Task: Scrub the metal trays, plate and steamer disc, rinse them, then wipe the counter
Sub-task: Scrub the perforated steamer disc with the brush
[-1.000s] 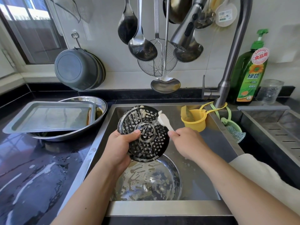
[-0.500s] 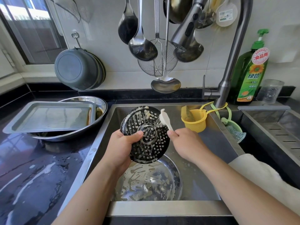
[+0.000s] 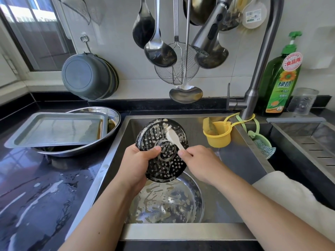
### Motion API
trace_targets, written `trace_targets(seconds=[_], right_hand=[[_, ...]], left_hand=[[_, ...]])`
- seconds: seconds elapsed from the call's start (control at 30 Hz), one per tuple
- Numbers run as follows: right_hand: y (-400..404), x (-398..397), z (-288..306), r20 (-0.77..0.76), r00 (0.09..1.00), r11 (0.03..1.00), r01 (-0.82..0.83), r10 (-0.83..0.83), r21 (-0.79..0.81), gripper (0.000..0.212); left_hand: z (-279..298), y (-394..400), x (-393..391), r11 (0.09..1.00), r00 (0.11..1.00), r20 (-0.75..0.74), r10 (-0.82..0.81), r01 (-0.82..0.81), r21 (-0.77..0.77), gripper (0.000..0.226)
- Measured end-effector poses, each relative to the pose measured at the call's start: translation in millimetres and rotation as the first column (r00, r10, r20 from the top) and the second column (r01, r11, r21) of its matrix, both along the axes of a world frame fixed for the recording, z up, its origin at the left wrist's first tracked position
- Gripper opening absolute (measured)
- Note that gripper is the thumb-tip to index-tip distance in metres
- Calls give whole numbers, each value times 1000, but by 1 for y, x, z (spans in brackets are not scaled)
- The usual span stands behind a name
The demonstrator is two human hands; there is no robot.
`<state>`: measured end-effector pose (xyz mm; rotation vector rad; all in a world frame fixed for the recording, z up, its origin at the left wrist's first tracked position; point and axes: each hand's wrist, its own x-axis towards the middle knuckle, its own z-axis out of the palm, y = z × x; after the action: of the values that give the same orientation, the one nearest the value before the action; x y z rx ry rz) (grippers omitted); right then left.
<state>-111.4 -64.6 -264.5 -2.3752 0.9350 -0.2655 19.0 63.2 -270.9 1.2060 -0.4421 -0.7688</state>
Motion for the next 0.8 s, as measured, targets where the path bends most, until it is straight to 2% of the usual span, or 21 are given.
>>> trace_targets(seconds=[0.17,0.33,0.5,0.67,0.73,0.8], right_hand=[[-14,-5,2,40,990,991,134,-134,17,53],[6,-1,4,28,1000,999,9,-8,-51,53],[-15,-7,4,69,984,985,168,-165,-35,52],[7,-1,4,56,998,999,-13,15,-32,52],[4,0,4,66,998,1000,13,-12,-15,52],[-7,-2,3,118,987,992,95,-105,87,52]], left_hand=[[-1,-1,-2,999,999,-16,-31,31,-12,27],[-1,0,-1,1000,1000,-6,-21,21,-8,25],[-2,-2,-4,999,999,19,-35,35,-3,25],[-2,0,-1,999,999,34,-40,40,13,23],[-3,0,-1,999,997,61,-36,34,34,22],[-3,-1,-2,998,995,98,-33,27,62,20]])
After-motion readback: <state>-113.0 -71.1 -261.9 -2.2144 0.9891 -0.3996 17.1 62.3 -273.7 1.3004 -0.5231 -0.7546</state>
